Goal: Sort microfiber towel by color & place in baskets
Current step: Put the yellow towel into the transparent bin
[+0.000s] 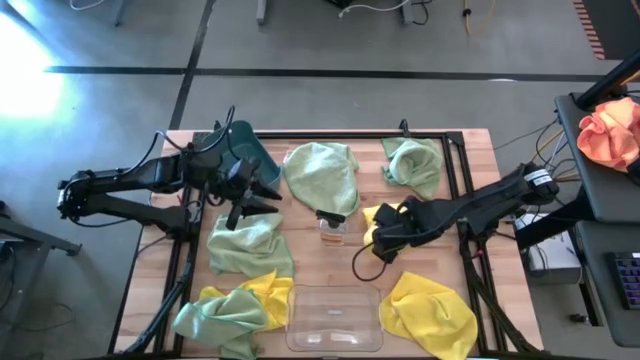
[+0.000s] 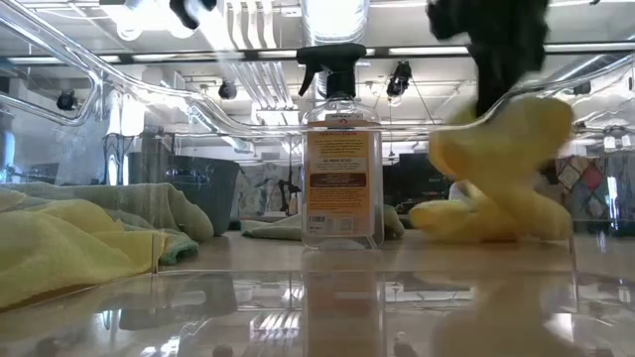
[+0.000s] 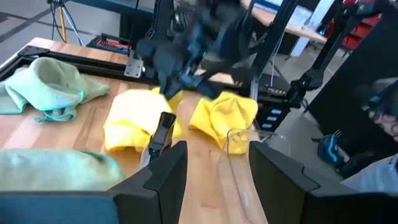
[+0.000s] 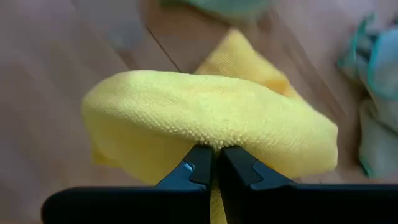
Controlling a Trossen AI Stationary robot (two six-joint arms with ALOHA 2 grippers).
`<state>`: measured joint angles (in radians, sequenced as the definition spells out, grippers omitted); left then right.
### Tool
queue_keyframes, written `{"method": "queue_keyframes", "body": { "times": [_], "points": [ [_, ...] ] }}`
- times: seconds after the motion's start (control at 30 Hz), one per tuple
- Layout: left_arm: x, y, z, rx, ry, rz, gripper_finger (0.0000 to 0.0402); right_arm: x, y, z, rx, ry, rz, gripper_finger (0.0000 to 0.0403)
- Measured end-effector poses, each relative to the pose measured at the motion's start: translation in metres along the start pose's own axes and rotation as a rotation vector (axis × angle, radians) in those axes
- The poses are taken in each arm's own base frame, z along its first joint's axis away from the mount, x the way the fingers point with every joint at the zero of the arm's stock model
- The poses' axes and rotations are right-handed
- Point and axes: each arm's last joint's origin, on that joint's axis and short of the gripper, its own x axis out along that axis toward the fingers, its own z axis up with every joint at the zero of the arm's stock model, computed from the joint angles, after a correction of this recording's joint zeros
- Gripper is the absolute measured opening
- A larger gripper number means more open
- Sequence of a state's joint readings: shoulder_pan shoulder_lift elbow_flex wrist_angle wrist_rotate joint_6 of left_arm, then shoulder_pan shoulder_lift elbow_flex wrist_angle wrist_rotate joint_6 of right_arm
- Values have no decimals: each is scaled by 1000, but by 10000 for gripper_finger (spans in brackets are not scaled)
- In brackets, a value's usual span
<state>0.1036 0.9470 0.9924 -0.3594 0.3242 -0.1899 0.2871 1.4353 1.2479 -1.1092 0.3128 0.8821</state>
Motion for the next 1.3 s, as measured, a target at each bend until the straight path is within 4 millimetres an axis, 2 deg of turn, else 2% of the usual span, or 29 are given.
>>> {"method": "queue_keyframes", "body": {
  "times": [0.13,0.27,0.47,0.57,0.7,0.9,1.1,1.3],
  "points": [
    [0,1,-3,8,27,9,157,-26,7,19,104,-106,67,9],
    [0,1,-6,4,58,15,157,-43,16,32,196,-192,171,9],
    [-1,2,-10,31,96,20,157,-73,38,39,240,-315,388,9],
    [-1,2,-9,32,94,20,157,-82,49,33,246,-338,468,9],
    [-1,2,-9,28,91,19,157,-84,69,19,244,-314,538,9],
    [0,2,-3,31,31,43,157,-80,114,-6,174,-181,631,9],
    [0,1,4,22,-44,50,157,-103,160,-20,81,-166,747,9],
    [0,1,4,-23,-52,47,157,-144,194,-26,-49,-246,882,9]
  ]
}}
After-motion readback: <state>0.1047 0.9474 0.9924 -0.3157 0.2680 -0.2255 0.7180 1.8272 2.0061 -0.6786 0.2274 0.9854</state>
